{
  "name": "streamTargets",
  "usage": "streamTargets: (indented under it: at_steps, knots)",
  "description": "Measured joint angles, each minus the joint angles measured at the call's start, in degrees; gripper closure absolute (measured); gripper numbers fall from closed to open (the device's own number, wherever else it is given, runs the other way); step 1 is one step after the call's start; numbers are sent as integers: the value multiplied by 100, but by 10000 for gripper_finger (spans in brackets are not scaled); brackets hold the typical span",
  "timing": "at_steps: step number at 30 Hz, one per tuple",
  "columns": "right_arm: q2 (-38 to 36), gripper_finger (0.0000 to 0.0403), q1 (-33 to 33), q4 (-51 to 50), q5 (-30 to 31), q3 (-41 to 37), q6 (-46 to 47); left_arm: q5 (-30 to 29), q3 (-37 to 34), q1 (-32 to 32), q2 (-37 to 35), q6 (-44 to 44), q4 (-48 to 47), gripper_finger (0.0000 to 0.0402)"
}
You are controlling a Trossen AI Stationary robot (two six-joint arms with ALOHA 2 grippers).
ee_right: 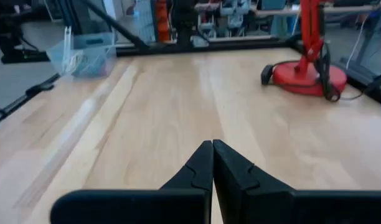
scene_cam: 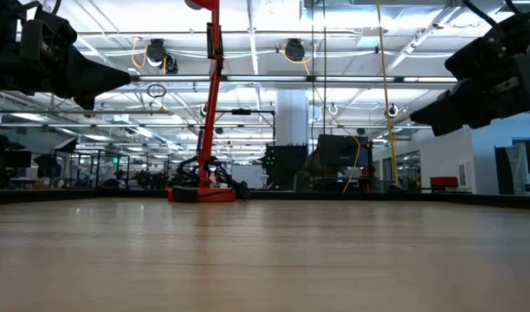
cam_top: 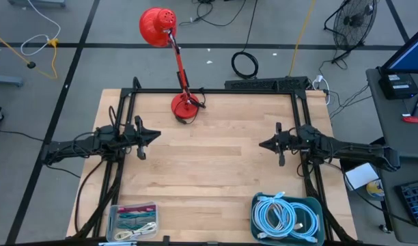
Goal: Pick & Place USB Port
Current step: Return to Home Position
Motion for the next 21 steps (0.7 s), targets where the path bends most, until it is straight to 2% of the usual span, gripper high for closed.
streamTargets:
  at_steps: [3,9,14,21]
  knots:
    - [-85,403,280,-112,402,-4,4,2,0,0,0,0,0,369]
    - [-372,403,1019,35,1819,-8,-12,-2,0,-2,2,-4,0,369]
    - [-635,403,1621,34,2176,-15,-106,0,0,-2,2,-4,0,369]
    - [-816,403,2433,34,3165,-17,-292,0,0,2,0,-9,0,369]
